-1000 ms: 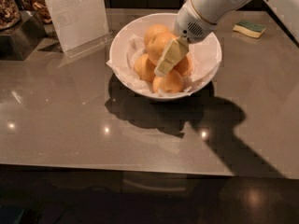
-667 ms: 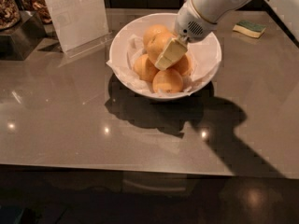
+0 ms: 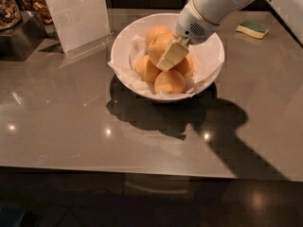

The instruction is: Pick orange from white bowl

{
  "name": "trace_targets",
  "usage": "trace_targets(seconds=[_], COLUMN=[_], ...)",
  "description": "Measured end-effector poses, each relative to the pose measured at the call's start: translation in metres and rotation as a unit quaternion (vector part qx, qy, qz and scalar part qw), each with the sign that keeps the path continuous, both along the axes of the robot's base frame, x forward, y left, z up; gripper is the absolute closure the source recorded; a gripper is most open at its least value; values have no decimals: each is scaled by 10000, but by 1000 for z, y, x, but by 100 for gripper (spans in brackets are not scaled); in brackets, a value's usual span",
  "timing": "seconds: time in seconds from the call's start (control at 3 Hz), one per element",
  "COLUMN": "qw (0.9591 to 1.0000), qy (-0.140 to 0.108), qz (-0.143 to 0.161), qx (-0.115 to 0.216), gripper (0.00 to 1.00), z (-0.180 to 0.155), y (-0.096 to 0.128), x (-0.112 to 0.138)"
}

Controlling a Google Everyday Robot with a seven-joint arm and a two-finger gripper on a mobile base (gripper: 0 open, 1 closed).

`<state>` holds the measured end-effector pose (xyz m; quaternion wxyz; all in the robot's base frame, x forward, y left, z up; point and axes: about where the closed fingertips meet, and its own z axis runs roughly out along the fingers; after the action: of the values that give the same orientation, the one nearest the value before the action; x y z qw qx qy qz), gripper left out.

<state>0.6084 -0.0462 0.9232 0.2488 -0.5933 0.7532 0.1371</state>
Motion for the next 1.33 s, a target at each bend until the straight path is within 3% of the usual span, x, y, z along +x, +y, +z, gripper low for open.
trace_targets(seconds=[0.33, 0.67, 1.0, 1.33], qw=[10000, 10000, 9992, 9972], qy=[0, 0, 83, 8], qz=[0, 1, 374, 606], qx=[0, 0, 143, 436], gripper=[100, 100, 100, 100], z=[0, 0, 10, 37], y=[0, 0, 3, -11], x=[0, 0, -13, -41])
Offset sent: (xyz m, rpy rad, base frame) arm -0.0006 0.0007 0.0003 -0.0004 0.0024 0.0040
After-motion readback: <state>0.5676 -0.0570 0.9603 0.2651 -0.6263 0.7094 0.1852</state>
